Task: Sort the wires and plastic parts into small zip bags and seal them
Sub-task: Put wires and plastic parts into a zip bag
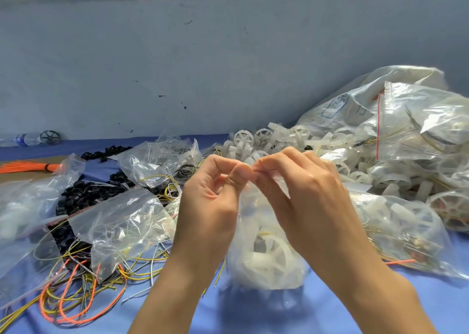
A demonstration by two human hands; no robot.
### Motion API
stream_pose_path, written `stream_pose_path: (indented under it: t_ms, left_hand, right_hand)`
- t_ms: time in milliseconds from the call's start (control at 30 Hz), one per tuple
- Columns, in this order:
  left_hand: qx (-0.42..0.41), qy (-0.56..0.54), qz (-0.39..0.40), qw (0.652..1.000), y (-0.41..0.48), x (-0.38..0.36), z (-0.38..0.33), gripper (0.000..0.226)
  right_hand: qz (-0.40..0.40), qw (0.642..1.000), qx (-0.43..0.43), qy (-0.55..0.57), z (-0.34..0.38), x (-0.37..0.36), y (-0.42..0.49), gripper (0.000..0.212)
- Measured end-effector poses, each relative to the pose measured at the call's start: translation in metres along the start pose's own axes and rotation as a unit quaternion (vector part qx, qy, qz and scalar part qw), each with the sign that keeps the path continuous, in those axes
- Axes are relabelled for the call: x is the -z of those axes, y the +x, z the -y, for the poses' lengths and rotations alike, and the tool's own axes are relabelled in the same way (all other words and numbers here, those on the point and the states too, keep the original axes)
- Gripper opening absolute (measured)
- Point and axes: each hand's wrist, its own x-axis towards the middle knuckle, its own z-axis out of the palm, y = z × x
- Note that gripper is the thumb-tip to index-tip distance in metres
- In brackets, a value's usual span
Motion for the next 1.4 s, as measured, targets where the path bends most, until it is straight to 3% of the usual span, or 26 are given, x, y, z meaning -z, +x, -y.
stream_pose_path:
  t_ms: [267,533,733,833,933,1100,1267,1400]
  left_hand:
    - [-0.049,0.023,-0.174,0.983,0.02,0.022,0.014,0.014]
    - [-0.086,0.053,-0.227,0.969,0.028,0.041,0.013,0.014]
    - [-0.073,0.024,-0.151,0.985,0.025,0.036,0.007,0.013]
    - [-0.001,0.014,-0.012,1.0,0.021,0.039,0.014,0.046]
    - [0.09,0.059,0.14,0.984,0.01,0.036,0.033,0.052]
    - [0.154,0.135,0.262,0.943,-0.006,0.032,0.057,0.041]
    - [0.215,0.119,0.167,0.955,-0.004,0.032,0.068,0.021]
    - [0.284,0.056,0.036,0.956,0.006,0.022,0.072,0.02]
  right_hand:
    - [-0.023,1.0,-0.016,0.0,-0.018,0.009,-0.001,0.019]
    - [-0.066,0.991,-0.094,0.062,-0.027,0.019,-0.003,0.037]
    - [-0.107,0.982,-0.127,0.086,-0.044,0.019,-0.005,0.028]
    - [-0.108,0.976,-0.153,0.114,-0.057,0.016,-0.009,0.02]
    - [-0.105,0.963,-0.19,0.161,-0.064,0.01,-0.013,0.017]
    - [-0.097,0.931,-0.232,0.265,-0.072,0.002,-0.013,0.019]
    - [-0.022,0.869,-0.287,0.403,-0.081,-0.016,-0.02,0.03]
    - [0.056,0.842,-0.357,0.401,-0.087,-0.03,-0.033,0.04]
